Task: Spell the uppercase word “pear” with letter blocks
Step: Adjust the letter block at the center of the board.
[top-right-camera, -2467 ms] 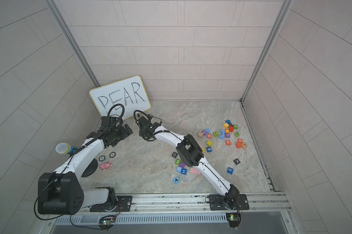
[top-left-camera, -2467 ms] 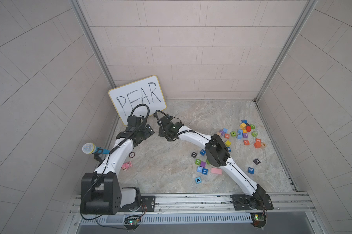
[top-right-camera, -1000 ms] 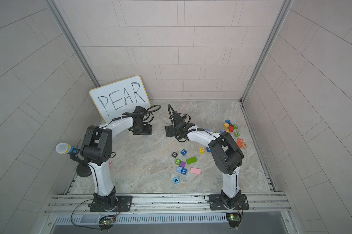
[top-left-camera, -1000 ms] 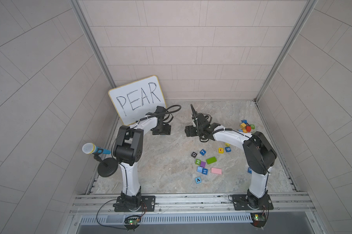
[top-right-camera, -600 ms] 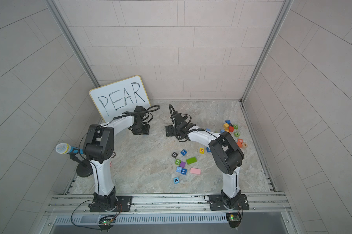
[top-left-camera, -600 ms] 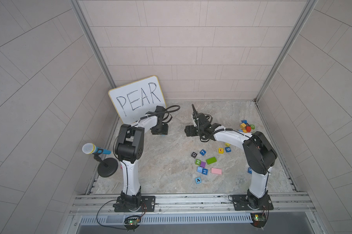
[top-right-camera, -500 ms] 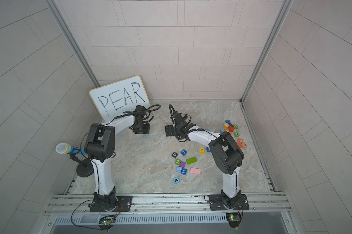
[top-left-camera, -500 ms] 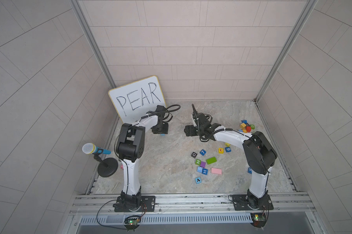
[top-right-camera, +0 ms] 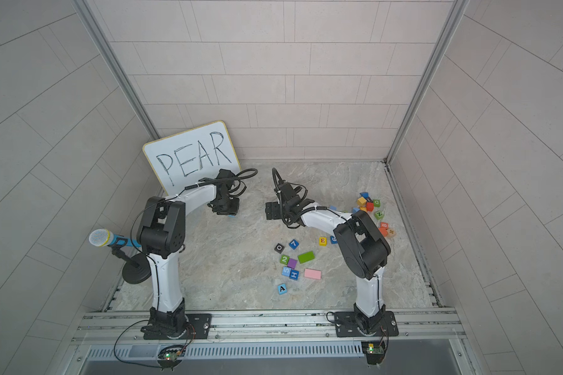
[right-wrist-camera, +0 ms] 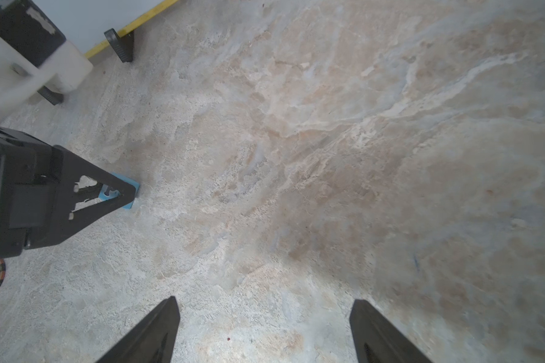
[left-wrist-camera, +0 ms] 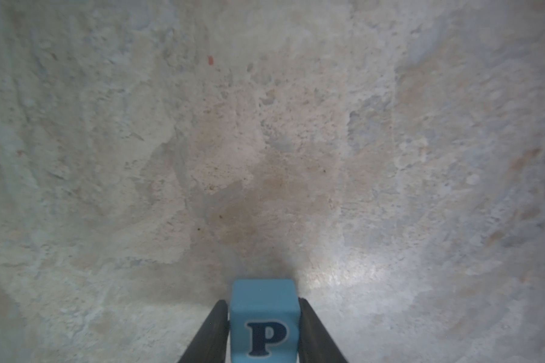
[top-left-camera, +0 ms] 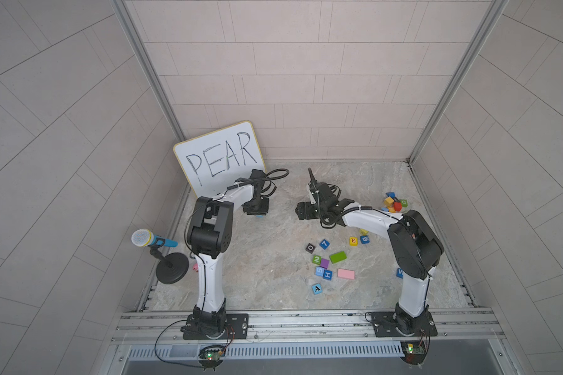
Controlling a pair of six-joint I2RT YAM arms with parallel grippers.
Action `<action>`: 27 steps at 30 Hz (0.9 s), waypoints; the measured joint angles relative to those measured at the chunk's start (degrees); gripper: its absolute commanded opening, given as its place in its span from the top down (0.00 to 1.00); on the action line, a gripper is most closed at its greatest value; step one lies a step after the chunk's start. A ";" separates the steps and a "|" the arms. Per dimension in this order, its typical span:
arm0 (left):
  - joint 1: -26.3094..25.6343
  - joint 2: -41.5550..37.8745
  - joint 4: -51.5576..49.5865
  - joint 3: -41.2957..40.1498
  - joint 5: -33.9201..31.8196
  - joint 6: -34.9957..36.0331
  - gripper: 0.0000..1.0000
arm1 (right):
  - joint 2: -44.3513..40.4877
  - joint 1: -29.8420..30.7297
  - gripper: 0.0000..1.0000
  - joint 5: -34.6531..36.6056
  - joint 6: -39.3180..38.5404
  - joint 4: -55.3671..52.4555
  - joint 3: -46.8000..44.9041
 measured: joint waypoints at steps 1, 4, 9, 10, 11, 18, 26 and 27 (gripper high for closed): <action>0.13 0.00 0.02 0.00 -0.28 0.00 0.65 | 0.00 0.00 0.11 0.00 0.02 0.15 -0.15; 0.63 0.00 0.02 0.00 -0.70 -0.07 0.68 | 0.00 -0.02 0.11 0.00 0.02 0.31 -0.68; 2.49 0.00 0.13 0.00 -0.50 0.09 0.68 | -0.24 -0.13 0.10 0.00 0.02 0.33 -1.36; 3.02 -0.02 0.22 0.00 -0.46 0.17 0.68 | -0.42 -0.22 0.11 0.00 0.02 0.37 -1.46; 3.56 -0.02 0.28 0.00 -0.42 0.28 0.68 | -0.55 -0.24 0.11 -0.02 0.02 0.37 -1.53; 6.56 0.00 -0.02 1.07 -0.42 1.22 0.68 | -1.64 -0.28 0.09 0.00 -0.02 0.61 -1.97; 8.26 0.22 0.09 2.97 0.46 2.84 0.68 | -3.80 -0.28 0.00 0.02 -0.48 1.44 -4.00; 8.26 0.42 0.11 2.97 0.59 2.93 0.68 | -3.85 -0.28 0.00 0.02 -0.48 1.49 -4.15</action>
